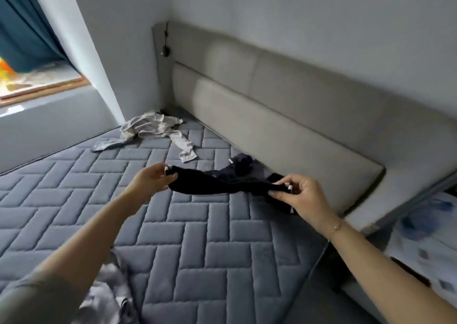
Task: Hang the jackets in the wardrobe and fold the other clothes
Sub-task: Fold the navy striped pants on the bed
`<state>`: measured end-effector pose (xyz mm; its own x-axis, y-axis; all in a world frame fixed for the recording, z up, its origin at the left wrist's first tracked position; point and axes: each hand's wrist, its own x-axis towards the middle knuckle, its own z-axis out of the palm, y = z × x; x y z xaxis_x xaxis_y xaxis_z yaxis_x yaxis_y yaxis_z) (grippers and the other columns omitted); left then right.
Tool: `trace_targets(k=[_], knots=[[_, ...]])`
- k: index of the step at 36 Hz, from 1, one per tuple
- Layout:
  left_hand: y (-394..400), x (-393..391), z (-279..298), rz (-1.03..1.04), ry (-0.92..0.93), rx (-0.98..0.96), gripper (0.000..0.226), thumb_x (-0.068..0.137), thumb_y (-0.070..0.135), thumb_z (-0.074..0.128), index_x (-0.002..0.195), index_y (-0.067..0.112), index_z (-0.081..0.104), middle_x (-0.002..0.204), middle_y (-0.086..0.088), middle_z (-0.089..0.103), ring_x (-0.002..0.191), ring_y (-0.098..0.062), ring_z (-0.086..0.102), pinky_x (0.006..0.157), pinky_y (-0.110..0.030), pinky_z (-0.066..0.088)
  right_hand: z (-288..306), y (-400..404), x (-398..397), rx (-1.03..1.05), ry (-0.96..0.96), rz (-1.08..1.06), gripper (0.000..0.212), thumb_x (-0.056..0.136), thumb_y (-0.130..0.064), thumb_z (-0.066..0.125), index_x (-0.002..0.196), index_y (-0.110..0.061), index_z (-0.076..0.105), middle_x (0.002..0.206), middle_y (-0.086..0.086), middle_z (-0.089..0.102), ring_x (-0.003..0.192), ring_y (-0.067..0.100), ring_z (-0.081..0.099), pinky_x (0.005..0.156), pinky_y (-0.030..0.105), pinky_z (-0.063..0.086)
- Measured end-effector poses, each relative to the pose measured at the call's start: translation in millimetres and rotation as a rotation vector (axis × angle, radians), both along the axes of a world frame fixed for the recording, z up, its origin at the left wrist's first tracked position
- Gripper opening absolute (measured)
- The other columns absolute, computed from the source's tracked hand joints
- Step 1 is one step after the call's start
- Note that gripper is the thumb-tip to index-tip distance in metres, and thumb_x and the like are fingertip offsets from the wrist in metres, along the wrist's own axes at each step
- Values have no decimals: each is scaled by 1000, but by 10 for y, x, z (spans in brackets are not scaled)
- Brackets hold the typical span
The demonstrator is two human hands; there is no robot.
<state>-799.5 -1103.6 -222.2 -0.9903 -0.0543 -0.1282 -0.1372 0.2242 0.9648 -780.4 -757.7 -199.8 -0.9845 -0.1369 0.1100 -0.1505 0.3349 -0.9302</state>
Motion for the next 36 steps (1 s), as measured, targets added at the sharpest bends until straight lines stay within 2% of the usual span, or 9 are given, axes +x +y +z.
trace_targets(k=[4, 7, 12, 17, 20, 26, 29, 32, 36], knots=[[-441, 729, -807, -4, -90, -163, 24, 83, -18, 61, 77, 5, 55, 61, 3, 58, 63, -4, 52, 66, -18, 42, -761, -450, 560, 78, -195, 95, 19, 71, -2, 81, 73, -16, 70, 63, -13, 67, 59, -5, 52, 62, 11, 42], [-728, 1258, -1472, -32, -168, -378, 17, 78, -5, 74, 82, 8, 63, 71, -5, 58, 74, -12, 51, 71, -31, 40, -1392, -744, 980, 116, -328, 156, 20, 70, -5, 83, 70, -21, 71, 68, -9, 69, 63, -5, 54, 64, 9, 43], [-1049, 2122, -2571, -79, -162, -704, 17, 74, 14, 80, 85, 21, 70, 81, 7, 67, 78, -20, 62, 67, -33, 48, -2532, -1131, 1621, 201, -505, 254, 17, 70, -9, 84, 71, -19, 70, 71, -4, 68, 64, -5, 55, 63, 9, 42], [-1223, 2689, -3412, -227, -44, -873, 24, 62, 1, 86, 78, 11, 71, 79, 0, 70, 73, -25, 66, 62, -29, 48, -3537, -1398, 2275, 270, -691, 404, 20, 71, -10, 81, 72, -14, 61, 68, -8, 56, 57, -3, 46, 59, 12, 38], [-1322, 2991, -3764, -286, 54, -947, 7, 71, 5, 68, 78, 6, 70, 83, -5, 70, 71, -27, 65, 60, -31, 51, -3980, -1551, 2635, 324, -754, 489, 24, 73, -12, 78, 71, -19, 55, 74, -3, 56, 61, 2, 46, 60, 15, 39], [-1617, 3628, -4250, -174, -103, -1113, 33, 71, 15, 43, 86, 7, 71, 99, -6, 71, 85, -30, 67, 67, -40, 47, -4504, -1998, 3244, 332, -843, 650, 28, 75, -8, 74, 73, -27, 53, 86, -2, 57, 71, 1, 50, 65, 11, 41], [-1617, 3921, -4403, -5, -285, -1131, 29, 71, -2, 56, 96, 4, 70, 111, -12, 68, 97, -37, 62, 75, -46, 44, -4642, -2195, 3506, 314, -933, 797, 25, 81, -5, 70, 103, -14, 65, 112, 1, 60, 100, 8, 59, 82, 6, 43], [-1447, 4171, -4505, 147, -501, -1044, 42, 62, -16, 66, 100, 3, 70, 127, -19, 59, 107, -44, 55, 83, -48, 44, -4690, -2221, 3638, 369, -980, 947, 39, 86, -13, 67, 125, -13, 61, 146, -2, 43, 134, 10, 41, 105, 12, 29], [-886, 4442, -4500, 618, -623, -646, 29, 76, -7, 65, 104, 0, 63, 112, -21, 58, 104, -39, 54, 90, -44, 43, -4628, -2034, 3564, 355, -1055, 846, 34, 89, -6, 62, 123, -10, 63, 135, 2, 55, 127, 11, 49, 104, 14, 34]])
